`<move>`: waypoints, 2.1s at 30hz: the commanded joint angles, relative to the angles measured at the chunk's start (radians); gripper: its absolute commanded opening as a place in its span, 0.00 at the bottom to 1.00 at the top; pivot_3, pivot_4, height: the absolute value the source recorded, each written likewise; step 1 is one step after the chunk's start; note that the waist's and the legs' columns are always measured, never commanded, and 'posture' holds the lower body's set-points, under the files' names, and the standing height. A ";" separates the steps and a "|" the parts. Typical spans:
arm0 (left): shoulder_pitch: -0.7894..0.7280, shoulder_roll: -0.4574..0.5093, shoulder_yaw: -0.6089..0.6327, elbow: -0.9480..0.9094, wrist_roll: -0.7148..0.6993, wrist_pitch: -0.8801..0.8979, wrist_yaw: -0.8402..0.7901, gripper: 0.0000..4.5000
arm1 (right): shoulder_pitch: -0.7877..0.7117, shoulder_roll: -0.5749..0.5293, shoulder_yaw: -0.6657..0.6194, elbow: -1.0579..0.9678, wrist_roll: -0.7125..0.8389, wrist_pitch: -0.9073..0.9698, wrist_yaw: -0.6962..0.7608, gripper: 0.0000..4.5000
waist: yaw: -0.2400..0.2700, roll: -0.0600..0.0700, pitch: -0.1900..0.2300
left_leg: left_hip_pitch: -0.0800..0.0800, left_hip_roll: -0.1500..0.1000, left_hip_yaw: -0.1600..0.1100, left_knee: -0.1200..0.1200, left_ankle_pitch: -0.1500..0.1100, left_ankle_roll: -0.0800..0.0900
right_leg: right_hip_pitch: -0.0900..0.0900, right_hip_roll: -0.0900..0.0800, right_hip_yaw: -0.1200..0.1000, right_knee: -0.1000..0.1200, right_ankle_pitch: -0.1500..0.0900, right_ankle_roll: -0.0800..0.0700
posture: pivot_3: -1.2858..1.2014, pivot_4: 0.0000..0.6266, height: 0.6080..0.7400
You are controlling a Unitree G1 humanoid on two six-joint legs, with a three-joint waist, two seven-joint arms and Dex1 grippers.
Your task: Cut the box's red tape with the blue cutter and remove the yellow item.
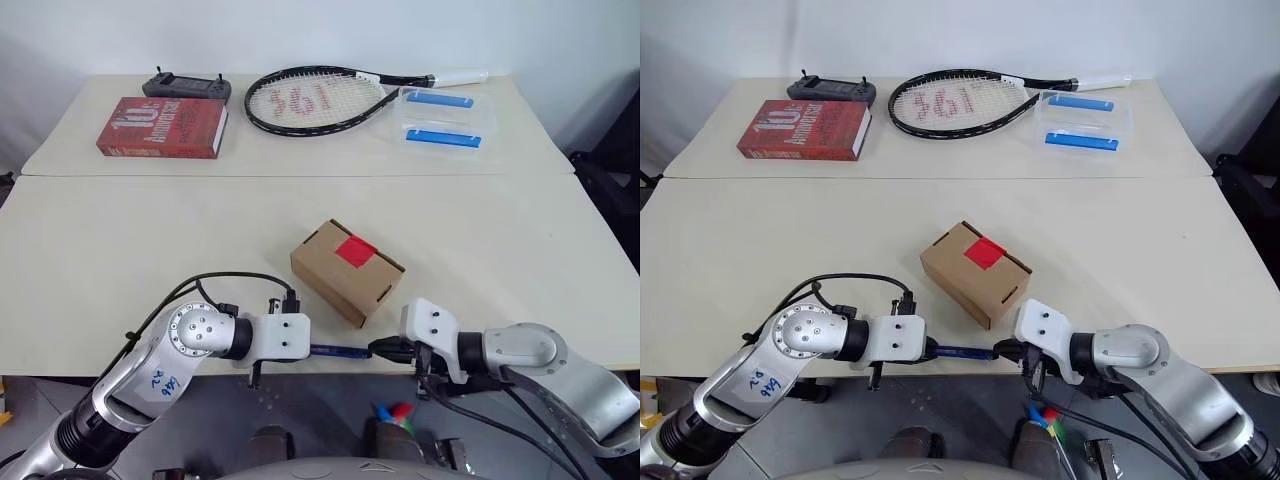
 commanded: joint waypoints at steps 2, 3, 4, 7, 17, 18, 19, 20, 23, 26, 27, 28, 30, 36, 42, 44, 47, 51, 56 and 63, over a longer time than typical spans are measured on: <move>0.016 -0.004 -0.042 -0.010 0.035 0.018 0.027 0.09 | -0.027 0.043 0.043 0.014 -0.045 -0.002 -0.015 0.01 | 0.001 0.000 0.000 | 0.000 0.000 0.000 0.001 0.000 0.000 | 0.000 0.000 0.000 0.000 0.000 0.000 | 0.52 0.24 1.00; 0.015 -0.003 -0.040 -0.010 0.037 0.016 0.029 0.09 | -0.030 0.051 0.054 0.015 -0.050 -0.004 -0.012 0.01 | 0.002 0.000 0.000 | 0.000 0.000 0.000 0.001 0.000 0.000 | 0.001 0.000 0.000 0.000 0.000 0.000 | 0.52 0.24 1.00; 0.016 -0.001 -0.037 -0.011 0.037 0.016 0.030 0.09 | -0.030 0.058 0.060 0.014 -0.055 -0.004 -0.010 0.01 | 0.002 0.000 0.000 | 0.000 0.000 0.000 0.001 0.000 0.000 | 0.001 0.000 0.000 0.000 0.000 0.000 | 0.52 0.24 1.00; 0.015 0.000 -0.027 -0.009 0.037 0.008 0.034 0.09 | -0.035 0.081 0.078 0.023 -0.066 -0.006 -0.005 0.01 | 0.002 0.000 0.000 | 0.000 0.000 0.000 0.001 0.000 0.000 | 0.001 0.000 0.000 0.000 0.000 0.000 | 0.52 0.24 1.00; 0.007 0.002 -0.009 -0.010 0.026 0.014 0.029 0.09 | -0.047 0.147 0.133 0.068 -0.117 -0.030 0.002 0.01 | -0.001 0.000 0.000 | 0.001 0.000 0.000 0.001 0.000 0.000 | 0.001 0.000 0.000 0.001 0.000 0.000 | 0.52 0.24 1.00; 0.006 0.002 -0.008 -0.010 0.025 0.017 0.029 0.09 | -0.052 0.156 0.141 0.071 -0.122 -0.031 0.001 0.01 | -0.002 0.000 0.000 | 0.001 0.000 0.000 0.001 0.000 0.000 | 0.001 0.000 0.000 0.001 0.000 0.000 | 0.52 0.24 1.00; 0.005 0.002 -0.007 -0.010 0.025 0.020 0.028 0.09 | -0.061 0.174 0.155 0.074 -0.130 -0.032 -0.003 0.01 | -0.002 0.000 0.000 | 0.001 0.000 0.000 0.001 0.000 -0.001 | 0.001 0.000 0.000 0.002 0.000 0.000 | 0.52 0.24 1.00; 0.003 0.002 -0.007 -0.010 0.024 0.022 0.028 0.09 | -0.067 0.186 0.163 0.077 -0.136 -0.032 -0.005 0.01 | -0.003 0.000 -0.001 | 0.002 0.000 0.000 0.001 0.001 -0.001 | 0.001 0.000 0.000 0.002 0.000 0.000 | 0.52 0.24 1.00; -0.003 0.001 -0.006 -0.009 0.024 0.026 0.027 0.09 | -0.080 0.231 0.195 0.081 -0.152 -0.032 -0.012 0.01 | -0.003 0.000 -0.001 | 0.002 0.000 0.000 0.001 0.001 -0.001 | 0.001 0.000 0.000 0.003 0.000 0.000 | 0.52 0.24 1.00; -0.010 -0.001 -0.006 -0.007 0.024 0.030 0.026 0.09 | -0.086 0.257 0.215 0.094 -0.169 -0.034 -0.013 0.01 | -0.003 0.000 -0.001 | 0.002 0.000 0.000 0.001 0.001 -0.001 | 0.001 0.000 0.000 0.003 0.000 0.000 | 0.52 0.24 1.00; -0.011 -0.002 -0.006 -0.007 0.024 0.030 0.027 0.09 | -0.087 0.261 0.217 0.098 -0.173 -0.035 -0.012 0.01 | -0.003 0.000 -0.001 | 0.002 0.000 0.000 0.001 0.001 -0.001 | 0.001 0.000 0.000 0.003 0.000 0.000 | 0.52 0.24 1.00; -0.011 -0.001 -0.005 -0.008 0.023 0.032 0.027 0.09 | -0.088 0.265 0.218 0.104 -0.175 -0.039 -0.010 0.01 | -0.003 0.000 -0.001 | 0.001 0.000 0.000 0.001 0.001 -0.001 | 0.001 0.000 0.000 0.002 0.000 0.000 | 0.52 0.24 1.00; -0.006 0.001 -0.001 -0.009 0.022 0.029 0.028 0.09 | -0.090 0.269 0.215 0.115 -0.174 -0.054 -0.001 0.01 | -0.003 0.000 -0.001 | 0.001 0.000 0.000 0.001 0.001 -0.001 | 0.001 0.000 0.000 0.003 0.000 0.000 | 0.52 0.24 1.00; 0.096 -0.004 0.089 0.044 0.012 -0.275 0.098 0.09 | -0.010 0.267 -0.031 0.016 0.065 0.097 -0.002 0.01 | -0.002 0.000 0.000 | 0.001 0.000 0.000 0.001 0.001 -0.001 | 0.000 0.000 0.000 0.002 0.000 0.000 | 0.52 0.24 1.00; 0.270 0.027 0.262 0.173 -0.019 -0.796 0.153 0.09 | 0.075 0.195 -0.396 -0.116 0.646 0.392 -0.106 0.35 | -0.003 0.001 0.000 | 0.000 0.001 -0.001 0.001 -0.001 -0.001 | -0.001 0.000 -0.001 0.001 0.000 0.000 | 0.52 0.24 1.00; 0.312 0.035 0.309 0.210 -0.039 -0.969 0.154 0.09 | 0.126 0.094 -0.487 -0.108 0.927 0.440 -0.195 0.50 | -0.001 0.001 0.000 | 0.000 0.002 0.000 0.001 -0.001 -0.001 | 0.000 0.000 -0.001 0.001 0.000 0.000 | 0.52 0.24 1.00; 0.299 0.021 0.351 0.251 -0.023 -1.131 0.190 0.09 | 0.202 -0.057 -0.530 -0.058 1.268 0.390 -0.423 0.75 | 0.003 0.001 0.001 | 0.000 0.001 0.000 0.001 -0.002 0.000 | 0.000 -0.001 -0.002 0.000 0.000 0.000 | 0.52 0.24 1.00; 0.235 -0.024 0.337 0.264 0.005 -1.191 0.224 0.09 | 0.174 -0.168 -0.444 -0.014 1.523 0.266 -0.657 1.00 | 0.000 0.001 0.001 | 0.001 0.001 0.002 0.002 -0.002 0.000 | 0.002 -0.001 -0.002 0.000 0.001 0.000 | 0.52 0.24 1.00; 0.158 -0.075 0.308 0.296 0.056 -1.171 0.249 0.09 | 0.070 -0.134 -0.331 -0.025 1.548 0.161 -0.755 1.00 | -0.002 0.001 0.001 | 0.001 0.002 0.002 0.002 -0.001 0.000 | 0.001 -0.001 -0.002 0.000 0.001 0.001 | 0.52 0.24 1.00; 0.126 -0.107 0.291 0.307 0.087 -1.144 0.262 0.09 | -0.054 -0.090 -0.217 -0.004 1.548 0.126 -0.870 1.00 | -0.001 0.001 0.001 | -0.001 0.001 0.002 0.002 -0.002 0.000 | 0.000 -0.001 -0.003 -0.002 0.002 0.002 | 0.52 0.24 1.00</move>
